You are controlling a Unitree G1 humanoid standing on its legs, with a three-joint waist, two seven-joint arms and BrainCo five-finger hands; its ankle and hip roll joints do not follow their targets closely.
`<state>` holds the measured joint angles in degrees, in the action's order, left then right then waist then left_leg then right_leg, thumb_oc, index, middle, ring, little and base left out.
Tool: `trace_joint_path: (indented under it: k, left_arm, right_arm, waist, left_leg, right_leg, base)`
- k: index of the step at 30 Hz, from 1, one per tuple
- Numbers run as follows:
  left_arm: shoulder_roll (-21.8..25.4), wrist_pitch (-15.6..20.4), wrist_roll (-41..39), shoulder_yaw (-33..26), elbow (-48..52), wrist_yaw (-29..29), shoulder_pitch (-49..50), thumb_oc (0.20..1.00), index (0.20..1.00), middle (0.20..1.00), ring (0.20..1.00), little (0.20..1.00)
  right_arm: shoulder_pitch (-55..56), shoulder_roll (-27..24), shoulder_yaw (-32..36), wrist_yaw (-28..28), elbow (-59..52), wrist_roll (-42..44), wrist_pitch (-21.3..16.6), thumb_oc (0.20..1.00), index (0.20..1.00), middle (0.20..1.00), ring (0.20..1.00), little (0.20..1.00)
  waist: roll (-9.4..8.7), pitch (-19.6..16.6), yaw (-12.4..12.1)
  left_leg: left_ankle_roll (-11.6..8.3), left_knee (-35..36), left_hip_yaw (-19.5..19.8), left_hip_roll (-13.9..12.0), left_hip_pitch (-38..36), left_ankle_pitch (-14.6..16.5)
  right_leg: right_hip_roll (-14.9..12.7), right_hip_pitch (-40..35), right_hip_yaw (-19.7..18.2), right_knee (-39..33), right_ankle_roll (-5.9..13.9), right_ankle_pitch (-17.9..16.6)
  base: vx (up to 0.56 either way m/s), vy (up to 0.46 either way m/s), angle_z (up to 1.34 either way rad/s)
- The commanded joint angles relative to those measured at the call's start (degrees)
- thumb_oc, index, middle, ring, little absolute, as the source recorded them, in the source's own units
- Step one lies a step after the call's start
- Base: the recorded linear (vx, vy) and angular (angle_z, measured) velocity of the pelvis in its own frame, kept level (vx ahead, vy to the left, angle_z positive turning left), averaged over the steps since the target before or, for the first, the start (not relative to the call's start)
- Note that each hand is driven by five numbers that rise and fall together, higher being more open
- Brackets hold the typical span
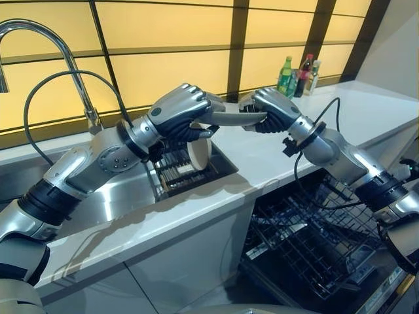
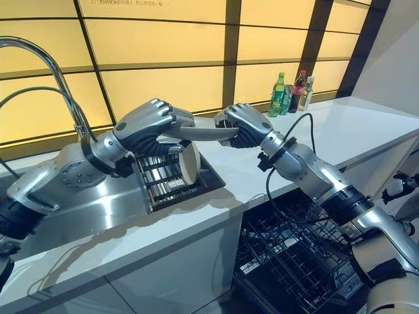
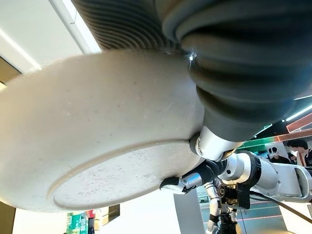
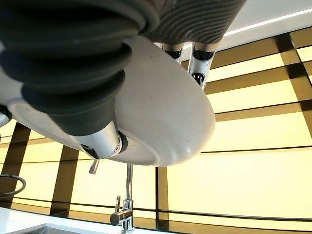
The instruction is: Pick up plates and place into dishwasher.
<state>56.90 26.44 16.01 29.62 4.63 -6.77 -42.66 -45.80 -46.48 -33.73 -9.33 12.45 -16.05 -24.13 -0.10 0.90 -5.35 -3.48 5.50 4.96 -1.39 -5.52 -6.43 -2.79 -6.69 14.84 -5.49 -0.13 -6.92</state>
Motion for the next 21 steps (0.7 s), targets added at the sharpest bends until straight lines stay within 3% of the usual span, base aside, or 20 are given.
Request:
trace_joint_path:
  k: [1,5,12,18,21]
  left_arm:
    - [0.2,-2.5,0.2,-4.8,-4.2,-2.4,-2.0,1.000,1.000,1.000,1.000,1.000]
    - [4.5,-5.3,6.2,-10.1,-9.3,-9.1,3.2,1.000,1.000,1.000,1.000,1.000]
    - [10.1,-10.1,11.5,-13.6,-19.8,-19.3,7.2,1.000,1.000,1.000,1.000,1.000]
    - [13.5,-12.6,11.6,-13.8,-26.7,-20.5,6.0,1.000,1.000,1.000,1.000,1.000]
    - [14.2,-13.6,10.3,-13.0,-29.9,-19.7,4.7,1.000,1.000,1.000,1.000,1.000]
  right_arm:
    - [-1.6,-3.2,7.4,-2.8,-1.6,6.0,-1.6,0.200,0.200,0.200,0.200,0.200]
    - [6.2,-7.9,13.1,2.8,-5.2,7.0,-1.1,0.200,0.200,0.200,0.200,0.200]
    - [16.9,-12.5,21.3,11.0,-8.4,12.8,1.3,0.200,0.200,0.200,0.200,0.200]
    - [22.8,-13.6,26.7,16.4,-9.8,17.5,3.0,0.200,0.200,0.200,0.200,0.200]
    - [24.6,-13.4,27.6,22.0,-9.2,21.9,5.4,0.200,0.200,0.200,0.200,0.200]
  waist:
    - [0.18,2.7,-0.1]
    - [0.20,2.9,1.5]
    - [0.08,4.0,4.8]
    - [0.45,7.1,7.3]
    - [0.92,9.4,8.5]
  left_leg:
    - [3.24,-0.5,-1.9,5.2,-2.4,8.9]
    - [3.34,-0.6,-3.2,5.0,-2.8,9.2]
    - [3.73,-1.7,-6.3,4.3,-3.6,9.9]
    - [4.70,-8.2,-8.6,3.4,-1.9,12.5]
    - [4.83,-11.3,-9.3,3.2,-0.9,13.6]
  right_leg:
    - [-0.8,-3.4,-1.1,0.9,5.34,8.4]
    - [-0.6,-3.3,-2.3,1.0,5.47,8.3]
    - [-0.3,-2.6,-4.7,2.9,5.18,8.7]
    - [-0.5,1.2,-5.3,11.6,4.24,11.6]
    - [-0.5,3.1,-5.3,15.2,3.81,12.8]
  base:
    - [0.00,0.000,0.00]
    - [0.04,0.012,-0.02]
    - [0.02,0.017,-0.17]
    - [-0.05,0.034,-0.29]
    - [-0.09,0.030,-0.24]
